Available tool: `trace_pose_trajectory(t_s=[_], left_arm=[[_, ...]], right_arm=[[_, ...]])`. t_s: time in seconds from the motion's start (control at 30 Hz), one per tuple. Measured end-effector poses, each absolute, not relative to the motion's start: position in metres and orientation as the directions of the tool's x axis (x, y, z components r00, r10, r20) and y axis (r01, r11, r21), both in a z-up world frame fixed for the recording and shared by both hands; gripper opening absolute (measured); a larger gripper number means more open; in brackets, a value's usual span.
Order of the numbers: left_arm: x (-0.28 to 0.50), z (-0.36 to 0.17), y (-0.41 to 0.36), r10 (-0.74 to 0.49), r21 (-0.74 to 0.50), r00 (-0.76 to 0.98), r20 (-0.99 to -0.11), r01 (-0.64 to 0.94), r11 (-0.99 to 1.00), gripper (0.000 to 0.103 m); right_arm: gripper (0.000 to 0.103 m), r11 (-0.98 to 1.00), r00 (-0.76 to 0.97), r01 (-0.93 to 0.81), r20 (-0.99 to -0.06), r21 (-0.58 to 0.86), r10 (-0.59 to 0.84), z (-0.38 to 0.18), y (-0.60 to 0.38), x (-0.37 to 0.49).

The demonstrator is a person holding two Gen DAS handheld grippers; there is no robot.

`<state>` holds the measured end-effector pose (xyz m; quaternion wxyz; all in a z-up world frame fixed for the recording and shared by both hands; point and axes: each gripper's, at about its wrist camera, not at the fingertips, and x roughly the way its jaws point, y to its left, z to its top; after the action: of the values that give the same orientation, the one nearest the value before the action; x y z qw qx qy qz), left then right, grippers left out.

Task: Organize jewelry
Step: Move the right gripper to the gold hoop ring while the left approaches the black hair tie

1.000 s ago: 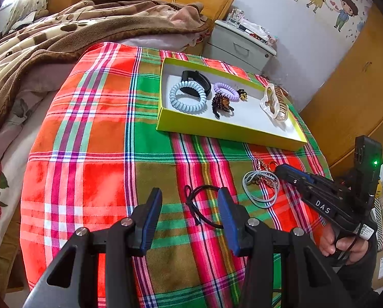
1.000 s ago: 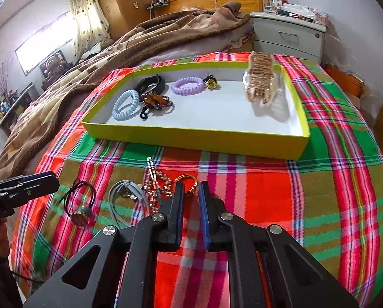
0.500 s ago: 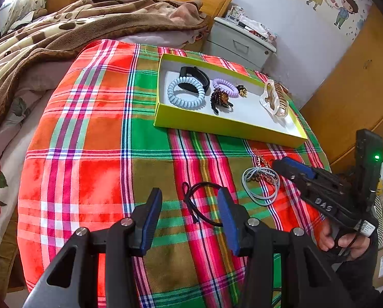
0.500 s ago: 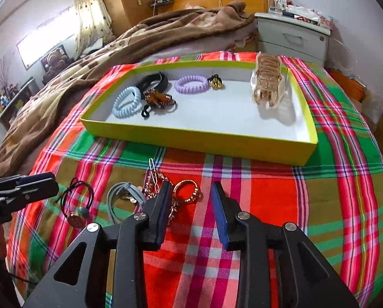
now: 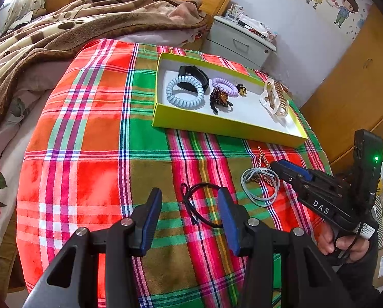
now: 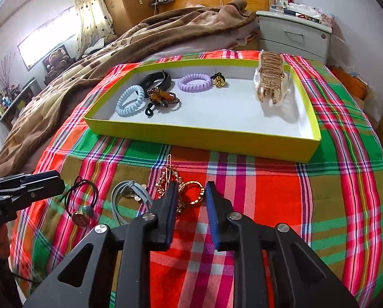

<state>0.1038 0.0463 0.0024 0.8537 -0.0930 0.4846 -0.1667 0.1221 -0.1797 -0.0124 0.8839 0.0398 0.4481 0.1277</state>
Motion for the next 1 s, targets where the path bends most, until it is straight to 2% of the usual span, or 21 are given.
trace_pose_trajectory(t_s=[0.23,0.27,0.3,0.53,0.63,0.77,1.0], left_arm=[[0.104,0.002,0.043,-0.369,-0.312,0.47,-0.802,0.198,0.929,0.047],[0.104,0.002,0.043,-0.369,-0.311,0.47,-0.802,0.199,0.929,0.047],[0.104,0.002,0.042,-0.369,-0.311,0.469,-0.803,0.199,0.929,0.047],[0.104,-0.001,0.035,-0.364,-0.301,0.457,-0.812,0.206,0.931,0.047],[0.103,-0.002,0.032,-0.358,-0.294,0.454,-0.816,0.208,0.933,0.047],[0.103,-0.004,0.029,-0.343,-0.275,0.453,-0.823,0.209,0.938,0.047],[0.104,-0.009,0.025,-0.336,-0.268,0.441,-0.832,0.209,0.94,0.047]], right_arm=[[0.021,0.965,0.595,-0.162,-0.76,0.204,0.261,-0.008,-0.192,0.115],[0.007,0.966,0.603,-0.156,-0.755,0.205,0.258,-0.007,-0.195,0.114],[0.006,0.966,0.607,-0.151,-0.752,0.209,0.258,-0.006,-0.198,0.113],[0.006,0.973,0.619,-0.103,-0.752,0.206,0.225,-0.007,-0.213,0.111],[0.006,0.964,0.614,-0.121,-0.745,0.236,0.26,-0.005,-0.217,0.108],[0.016,0.965,0.603,-0.131,-0.754,0.229,0.261,-0.008,-0.212,0.11],[0.016,0.968,0.569,-0.157,-0.783,0.195,0.25,-0.012,-0.2,0.115]])
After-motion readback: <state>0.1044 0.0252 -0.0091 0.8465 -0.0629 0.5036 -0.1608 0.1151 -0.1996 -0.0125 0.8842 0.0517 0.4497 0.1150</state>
